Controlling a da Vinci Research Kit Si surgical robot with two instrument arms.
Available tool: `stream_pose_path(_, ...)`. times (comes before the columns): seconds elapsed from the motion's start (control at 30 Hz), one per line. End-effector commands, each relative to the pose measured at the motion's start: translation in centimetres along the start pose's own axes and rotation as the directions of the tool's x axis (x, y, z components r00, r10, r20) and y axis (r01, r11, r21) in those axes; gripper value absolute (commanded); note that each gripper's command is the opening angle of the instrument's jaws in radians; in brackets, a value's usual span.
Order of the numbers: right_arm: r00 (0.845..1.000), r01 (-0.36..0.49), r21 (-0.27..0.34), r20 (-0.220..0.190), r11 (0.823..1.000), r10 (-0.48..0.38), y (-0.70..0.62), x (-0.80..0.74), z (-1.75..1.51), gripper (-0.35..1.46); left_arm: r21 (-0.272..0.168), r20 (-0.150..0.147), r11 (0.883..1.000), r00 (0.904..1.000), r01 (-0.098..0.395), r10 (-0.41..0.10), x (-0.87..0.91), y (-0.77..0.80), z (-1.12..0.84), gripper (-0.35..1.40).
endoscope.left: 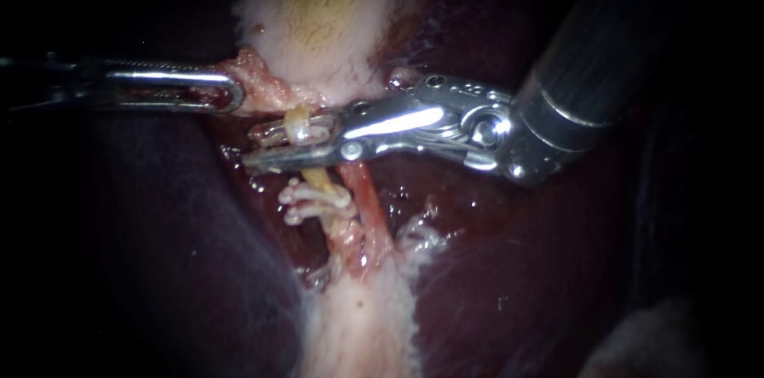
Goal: Clipping third clip left tube
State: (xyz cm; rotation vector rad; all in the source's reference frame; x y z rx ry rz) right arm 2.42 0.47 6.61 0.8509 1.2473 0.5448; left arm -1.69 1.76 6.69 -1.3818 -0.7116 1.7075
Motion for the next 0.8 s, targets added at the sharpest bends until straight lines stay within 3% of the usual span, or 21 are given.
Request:
stream_pose_path(0.03,1.0,-0.005,0.001,0.0,1.0,0.005,0.0,0.0,0.0,-0.14,0.0,0.0,1.0,1.0,0.0,0.0,0.0,0.0,0.0,-0.35)
stream_pose_path(0.2,0.999,-0.04,0.002,0.0,0.999,0.04,-0.01,-0.01,-0.02,-0.35,0.0,0.0,1.0,1.0,0.0,0.0,0.0,0.0,0.0,-0.35)
stream_pose_path(0.4,0.995,-0.099,0.005,0.001,0.995,0.099,-0.04,-0.02,-0.08,-0.35,0.0,0.0,1.0,1.0,0.0,0.0,0.0,0.0,0.0,-0.35)
stream_pose_path(0.8,0.995,-0.097,0.007,0.005,0.995,0.097,-0.02,-0.05,-0.09,-0.35,0.001,0.0,1.0,1.0,0.0,0.0,0.0,0.0,0.0,-0.35)
